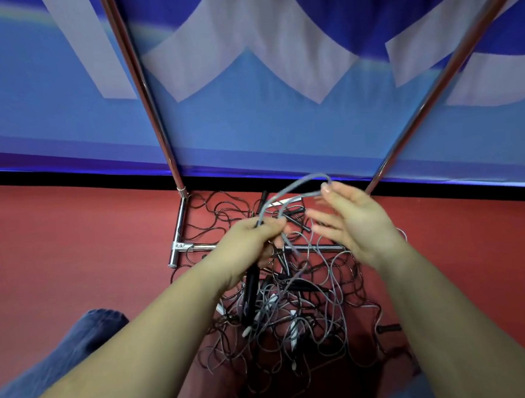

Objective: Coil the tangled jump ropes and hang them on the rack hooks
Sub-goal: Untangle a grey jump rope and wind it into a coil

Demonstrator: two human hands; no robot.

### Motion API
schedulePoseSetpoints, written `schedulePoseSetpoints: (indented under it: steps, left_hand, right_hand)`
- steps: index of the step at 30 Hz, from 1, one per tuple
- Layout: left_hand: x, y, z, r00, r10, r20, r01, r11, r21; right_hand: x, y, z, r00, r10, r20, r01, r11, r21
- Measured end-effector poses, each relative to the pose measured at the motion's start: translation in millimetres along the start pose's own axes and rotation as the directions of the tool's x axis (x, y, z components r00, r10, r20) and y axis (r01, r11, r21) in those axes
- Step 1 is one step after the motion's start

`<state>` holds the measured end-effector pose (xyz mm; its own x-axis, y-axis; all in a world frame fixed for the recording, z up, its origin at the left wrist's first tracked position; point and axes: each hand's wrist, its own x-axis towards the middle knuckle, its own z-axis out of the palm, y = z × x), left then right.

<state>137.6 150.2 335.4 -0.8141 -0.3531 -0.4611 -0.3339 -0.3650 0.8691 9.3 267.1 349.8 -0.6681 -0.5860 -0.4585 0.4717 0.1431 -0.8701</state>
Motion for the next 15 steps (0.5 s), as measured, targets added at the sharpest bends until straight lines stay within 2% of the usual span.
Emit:
schedulePoseSetpoints:
  steps: [2,4,5,7,9,11,13,15]
  left_hand:
    - [2.4,4.4,-3.1,0.996,-0.003,-0.084,-0.007,0.993,-0.117]
    - [4.0,9.0,-4.8,0.992,-0.035,-0.123,0.005,0.971,-0.239]
    - [4.2,11.6,-6.0,0.989,-0.057,-0.133,0.014,0.954,-0.301]
    - [5.8,16.6,-10.1,0.985,-0.092,-0.149,0.024,0.914,-0.406]
    - [6.5,22.0,-14.8,0.981,-0.093,-0.170,0.005,0.889,-0.459]
    - [7.5,24.1,-18.1,0.980,-0.070,-0.189,-0.020,0.900,-0.436]
    - [7.8,20.9,-16.9,0.980,-0.045,-0.194,-0.012,0.959,-0.284]
    - [8.2,10.8,-12.9,0.987,-0.053,-0.154,0.052,0.999,-0.010]
  right_hand:
    - [-5.0,6.6,5.4,0.990,0.091,0.110,-0.048,0.936,-0.349]
    - [-9.4,19.4,8.6,0.957,0.151,0.247,0.054,0.744,-0.666]
    - [-9.4,24.9,7.9,0.944,0.155,0.292,0.118,0.666,-0.736]
    - [-7.8,29.6,6.5,0.953,0.098,0.288,0.180,0.581,-0.793]
    - [-4.8,29.1,4.6,0.971,0.030,0.237,0.170,0.613,-0.771]
    - [-4.9,24.4,6.3,0.979,0.053,0.199,0.084,0.779,-0.621]
    - [-6.1,17.9,8.0,0.979,0.104,0.174,-0.021,0.906,-0.424]
    - [-5.5,12.8,6.7,0.980,0.156,0.121,-0.130,0.971,-0.199]
